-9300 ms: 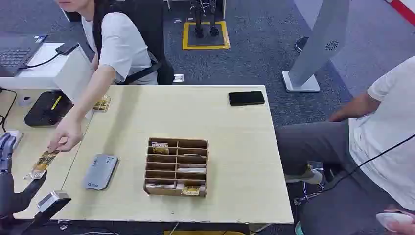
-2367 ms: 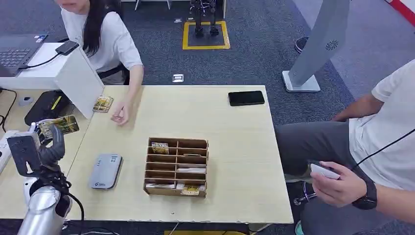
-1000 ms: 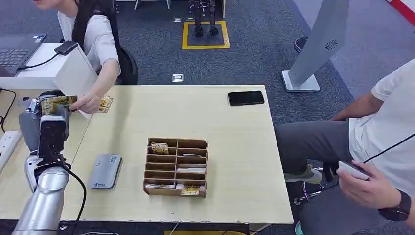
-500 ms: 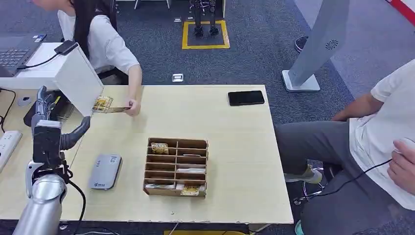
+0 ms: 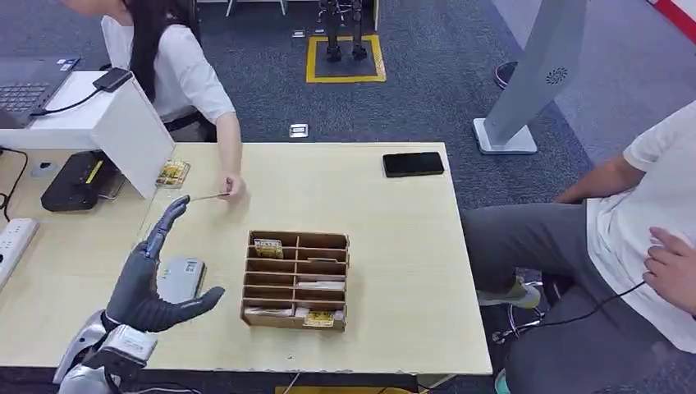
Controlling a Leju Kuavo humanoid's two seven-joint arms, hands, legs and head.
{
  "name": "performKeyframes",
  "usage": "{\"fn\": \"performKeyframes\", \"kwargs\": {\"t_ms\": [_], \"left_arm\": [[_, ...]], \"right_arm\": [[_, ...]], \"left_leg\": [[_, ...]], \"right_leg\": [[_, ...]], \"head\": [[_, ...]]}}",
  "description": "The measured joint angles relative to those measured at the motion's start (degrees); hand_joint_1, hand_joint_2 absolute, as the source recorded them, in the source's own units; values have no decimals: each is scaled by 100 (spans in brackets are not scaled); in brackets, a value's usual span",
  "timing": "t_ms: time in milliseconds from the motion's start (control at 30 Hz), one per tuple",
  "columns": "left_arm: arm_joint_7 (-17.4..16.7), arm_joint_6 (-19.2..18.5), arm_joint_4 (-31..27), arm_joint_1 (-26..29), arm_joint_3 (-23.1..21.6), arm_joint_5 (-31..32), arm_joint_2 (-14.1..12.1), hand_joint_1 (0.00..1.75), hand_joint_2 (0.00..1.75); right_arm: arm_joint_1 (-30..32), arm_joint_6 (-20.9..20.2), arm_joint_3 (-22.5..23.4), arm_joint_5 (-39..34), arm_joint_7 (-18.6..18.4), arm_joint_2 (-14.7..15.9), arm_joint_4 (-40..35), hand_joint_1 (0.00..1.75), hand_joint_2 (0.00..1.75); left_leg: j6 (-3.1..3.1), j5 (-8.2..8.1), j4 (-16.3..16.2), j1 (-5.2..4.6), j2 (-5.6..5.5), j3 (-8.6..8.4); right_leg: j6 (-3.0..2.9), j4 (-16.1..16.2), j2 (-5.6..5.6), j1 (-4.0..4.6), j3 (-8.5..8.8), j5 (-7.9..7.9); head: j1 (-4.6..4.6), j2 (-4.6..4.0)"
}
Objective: Pass the card to the sensor for recognition and then transmit it.
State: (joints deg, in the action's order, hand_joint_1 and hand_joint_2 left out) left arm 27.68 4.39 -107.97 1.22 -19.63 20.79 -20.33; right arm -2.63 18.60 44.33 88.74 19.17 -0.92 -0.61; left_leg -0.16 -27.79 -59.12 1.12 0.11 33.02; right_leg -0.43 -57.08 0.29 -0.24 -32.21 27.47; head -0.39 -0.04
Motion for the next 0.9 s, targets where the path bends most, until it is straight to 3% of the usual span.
{"fn": "performKeyframes", "kwargs": {"t_ms": [67, 200, 267, 600, 900], "left_arm": [[167, -50, -6, 33, -159, 307, -74, 0, 175], [251, 1095, 15, 67, -599, 2204, -267, 0, 175], [218, 1331, 39, 75, -827, 2343, -362, 0, 175], [-195, 1828, 405, 46, -1445, 2988, -679, 0, 175], [-415, 1915, 870, -32, -1842, 3162, -699, 0, 175]], "right_arm": [[-39, -26, 0, 0, -15, 0, 0, 0, 0], [-122, -74, 0, 0, -57, 0, 0, 0, 0], [-137, -68, 0, 0, -59, 0, 0, 0, 0], [-181, -122, -33, 0, -103, 0, 0, 0, 0], [-241, -122, -151, 0, -146, 0, 2, 0, 0]], "left_leg": [[0, 0, 0, 0, 2, -2], [0, 1, 0, 0, 1, -3], [0, 1, 0, 0, 1, -3], [0, 0, 0, 0, 1, -2], [1, 1, 0, -1, 0, -1]], "right_leg": [[-1, -1, 3, 0, 0, -1], [-2, -1, 2, 0, 0, -2], [-2, -1, 2, 0, 0, -2], [-2, -1, 3, 0, -1, -1], [-1, -1, 2, 0, 0, -2]], "head": [[-2, 0], [-2, 0], [-2, 0], [0, 0], [-2, 0]]}}
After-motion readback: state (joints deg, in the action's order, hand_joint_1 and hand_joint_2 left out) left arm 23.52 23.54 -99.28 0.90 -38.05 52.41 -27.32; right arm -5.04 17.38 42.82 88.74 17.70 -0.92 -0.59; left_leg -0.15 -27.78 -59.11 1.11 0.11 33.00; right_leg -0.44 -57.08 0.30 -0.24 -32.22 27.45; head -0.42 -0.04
